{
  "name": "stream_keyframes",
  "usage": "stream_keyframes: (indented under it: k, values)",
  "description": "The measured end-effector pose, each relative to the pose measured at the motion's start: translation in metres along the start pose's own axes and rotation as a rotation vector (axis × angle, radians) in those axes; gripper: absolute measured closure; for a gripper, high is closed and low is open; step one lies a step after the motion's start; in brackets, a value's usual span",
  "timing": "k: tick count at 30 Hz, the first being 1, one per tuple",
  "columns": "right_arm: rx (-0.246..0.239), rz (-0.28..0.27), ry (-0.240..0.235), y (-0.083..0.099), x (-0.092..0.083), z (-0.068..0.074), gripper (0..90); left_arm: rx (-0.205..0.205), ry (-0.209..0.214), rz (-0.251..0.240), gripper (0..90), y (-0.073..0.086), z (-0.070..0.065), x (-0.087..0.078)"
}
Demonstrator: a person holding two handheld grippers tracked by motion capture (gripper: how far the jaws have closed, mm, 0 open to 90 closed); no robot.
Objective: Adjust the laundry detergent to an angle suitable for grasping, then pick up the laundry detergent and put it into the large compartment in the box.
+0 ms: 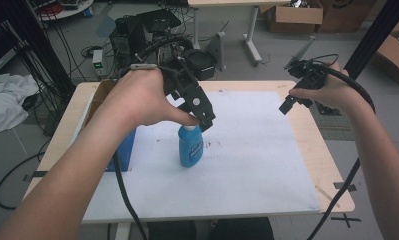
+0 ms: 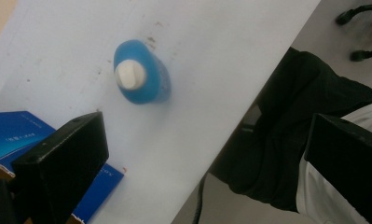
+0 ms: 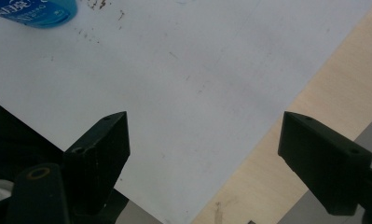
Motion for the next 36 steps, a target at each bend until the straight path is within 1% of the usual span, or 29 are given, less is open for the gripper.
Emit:
stream_keyframes:
  k: [4,9,13,15,17,25,27,29,33,35,36]
  values:
    - [-0.011,0.007,-0.001,0.001,0.001,0.001,16.7,-0.001,-0.001,0.006,0.1,0.0,0.0,0.001]
    - [-0.002,-0.001,-0.003,0.003,-0.001,0.0,16.8,-0.007,-0.013,0.014,0.1,-0.001,0.001,0.001]
    - [-0.006,-0.008,-0.002,0.004,-0.002,-0.003,16.8,-0.005,-0.014,0.011,0.1,-0.002,0.0,-0.001]
    - [0.003,-0.01,-0.002,0.005,-0.003,-0.004,16.8,-0.006,-0.013,0.011,0.1,-0.002,0.0,-0.002]
    - [-0.002,-0.011,-0.002,0.005,-0.002,-0.005,16.7,-0.004,-0.013,0.01,0.1,-0.002,-0.001,-0.001]
    - [0.005,-0.011,-0.002,0.004,0.002,-0.005,16.8,-0.006,-0.009,0.014,0.1,-0.005,0.003,0.003]
    - [-0.001,-0.008,-0.001,0.003,0.002,-0.004,16.8,-0.012,-0.01,0.017,0.1,-0.005,0.003,0.004]
    - [-0.007,-0.005,-0.002,0.003,0.003,-0.004,16.8,-0.022,-0.02,0.027,0.1,-0.006,0.006,0.007]
    - [-0.006,-0.006,-0.002,0.001,0.004,-0.004,16.8,-0.048,-0.031,0.021,0.1,-0.009,0.012,0.01]
    - [-0.006,-0.003,-0.003,0.0,0.004,-0.003,16.8,-0.052,-0.032,0.02,0.1,-0.01,0.014,0.011]
    - [-0.01,-0.005,-0.004,0.0,0.005,-0.003,16.8,-0.061,-0.035,0.022,0.1,-0.01,0.017,0.014]
Point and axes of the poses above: each handheld gripper's, and its own axes: x roughly forward along the jaws, y roughly out of its underside, z roughly to its left, the point moved 9 cm from there along x, roughly forward along the jaws, and after that the axes turned 6 degrees about -z, right-handed, at the moved point
